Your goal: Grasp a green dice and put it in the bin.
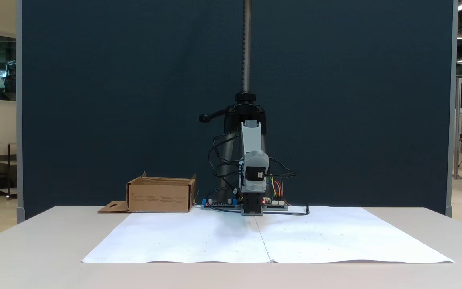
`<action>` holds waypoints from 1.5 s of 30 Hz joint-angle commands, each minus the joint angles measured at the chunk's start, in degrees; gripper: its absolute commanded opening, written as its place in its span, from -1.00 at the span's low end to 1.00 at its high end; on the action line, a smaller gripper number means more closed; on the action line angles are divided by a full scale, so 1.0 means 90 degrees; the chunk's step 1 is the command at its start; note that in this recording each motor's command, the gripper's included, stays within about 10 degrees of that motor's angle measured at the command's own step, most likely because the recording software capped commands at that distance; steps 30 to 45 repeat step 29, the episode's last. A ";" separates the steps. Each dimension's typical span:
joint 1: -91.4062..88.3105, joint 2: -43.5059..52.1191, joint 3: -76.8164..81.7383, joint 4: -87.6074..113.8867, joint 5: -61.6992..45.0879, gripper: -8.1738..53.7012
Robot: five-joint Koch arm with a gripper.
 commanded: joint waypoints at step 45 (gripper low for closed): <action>-0.0020 0.0732 0.0479 -0.1670 0.0078 0.70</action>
